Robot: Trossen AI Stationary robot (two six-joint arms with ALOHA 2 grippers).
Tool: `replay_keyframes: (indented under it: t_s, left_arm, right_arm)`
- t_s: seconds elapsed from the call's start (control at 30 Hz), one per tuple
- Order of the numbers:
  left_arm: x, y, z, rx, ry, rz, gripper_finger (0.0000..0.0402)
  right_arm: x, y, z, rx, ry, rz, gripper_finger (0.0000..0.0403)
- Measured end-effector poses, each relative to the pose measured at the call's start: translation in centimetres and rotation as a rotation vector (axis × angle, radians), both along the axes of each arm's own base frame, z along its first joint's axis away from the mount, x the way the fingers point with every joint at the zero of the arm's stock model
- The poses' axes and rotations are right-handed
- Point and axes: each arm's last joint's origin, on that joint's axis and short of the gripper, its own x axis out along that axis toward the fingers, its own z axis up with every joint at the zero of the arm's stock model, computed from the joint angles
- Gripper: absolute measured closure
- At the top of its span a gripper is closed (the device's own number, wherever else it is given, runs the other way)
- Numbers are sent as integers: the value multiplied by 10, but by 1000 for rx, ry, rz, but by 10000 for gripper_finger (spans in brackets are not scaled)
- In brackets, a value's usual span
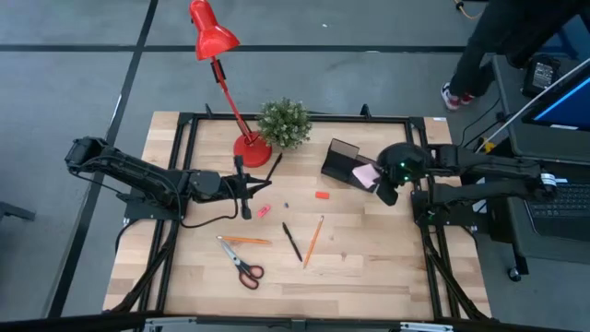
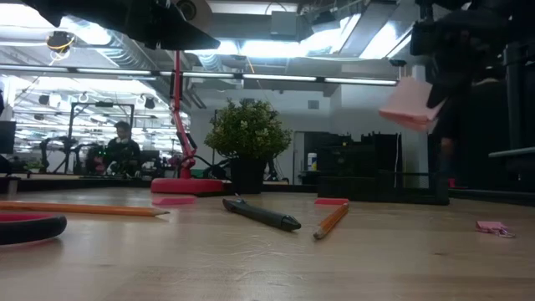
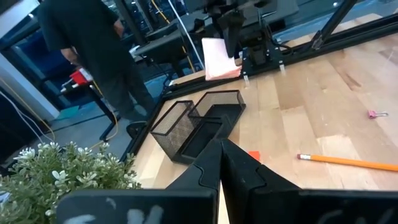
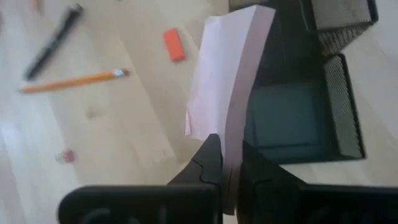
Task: Pick and place office supplies into organizer
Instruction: Put the pink sticky notes into the black desk organizer
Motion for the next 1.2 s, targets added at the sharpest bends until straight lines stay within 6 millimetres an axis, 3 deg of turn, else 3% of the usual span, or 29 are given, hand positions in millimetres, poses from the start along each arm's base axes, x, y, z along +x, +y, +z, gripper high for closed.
replay_keyframes:
  t_s: [0.6, 1.2]
  left_arm:
    - [0, 0, 0, 0, 0, -1, 401]
    - [0, 0, 0, 0, 1, -1, 401]
  right_arm:
    - [13, -41, -28, 20, 217, 16, 393]
    - [24, -70, -53, 122, 260, 101, 393]
